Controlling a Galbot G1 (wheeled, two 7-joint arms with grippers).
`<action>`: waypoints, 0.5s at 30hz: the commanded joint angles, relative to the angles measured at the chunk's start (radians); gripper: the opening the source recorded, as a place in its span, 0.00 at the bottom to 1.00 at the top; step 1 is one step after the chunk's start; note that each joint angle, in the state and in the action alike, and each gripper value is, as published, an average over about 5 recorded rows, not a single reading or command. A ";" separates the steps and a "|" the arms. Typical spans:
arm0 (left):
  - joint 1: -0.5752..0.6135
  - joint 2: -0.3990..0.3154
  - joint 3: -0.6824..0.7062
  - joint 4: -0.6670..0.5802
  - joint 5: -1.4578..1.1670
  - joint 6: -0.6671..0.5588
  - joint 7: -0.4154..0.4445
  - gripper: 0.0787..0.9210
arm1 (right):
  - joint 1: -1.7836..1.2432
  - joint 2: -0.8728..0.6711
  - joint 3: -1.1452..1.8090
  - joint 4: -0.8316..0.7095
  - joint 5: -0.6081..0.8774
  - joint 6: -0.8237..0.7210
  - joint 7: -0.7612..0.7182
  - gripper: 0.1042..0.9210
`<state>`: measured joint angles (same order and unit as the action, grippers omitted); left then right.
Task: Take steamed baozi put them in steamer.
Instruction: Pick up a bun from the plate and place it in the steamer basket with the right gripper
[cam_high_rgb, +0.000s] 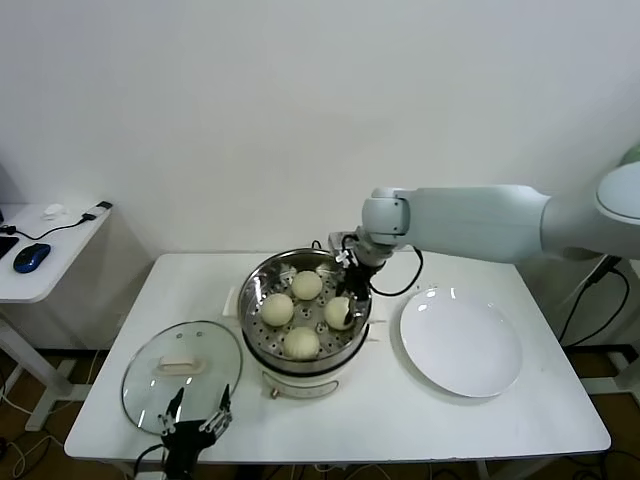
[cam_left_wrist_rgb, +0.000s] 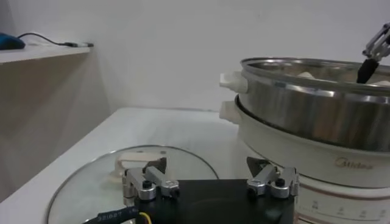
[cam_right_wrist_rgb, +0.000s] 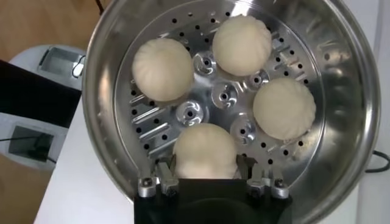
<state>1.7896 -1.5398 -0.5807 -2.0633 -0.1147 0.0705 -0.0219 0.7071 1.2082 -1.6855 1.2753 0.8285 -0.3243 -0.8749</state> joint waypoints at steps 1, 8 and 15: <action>-0.001 0.000 0.001 0.002 0.000 -0.001 0.000 0.88 | -0.036 -0.011 0.064 -0.029 0.011 0.055 -0.005 0.75; 0.004 -0.001 -0.003 -0.008 -0.003 -0.001 -0.001 0.88 | 0.109 -0.073 0.050 -0.030 0.126 0.188 -0.181 0.88; 0.008 -0.001 -0.002 -0.015 0.000 -0.003 0.000 0.88 | 0.000 -0.238 0.377 -0.050 0.187 0.165 0.119 0.88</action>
<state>1.7987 -1.5405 -0.5856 -2.0837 -0.1177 0.0651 -0.0218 0.7576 1.1482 -1.6305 1.2459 0.9110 -0.2126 -0.9609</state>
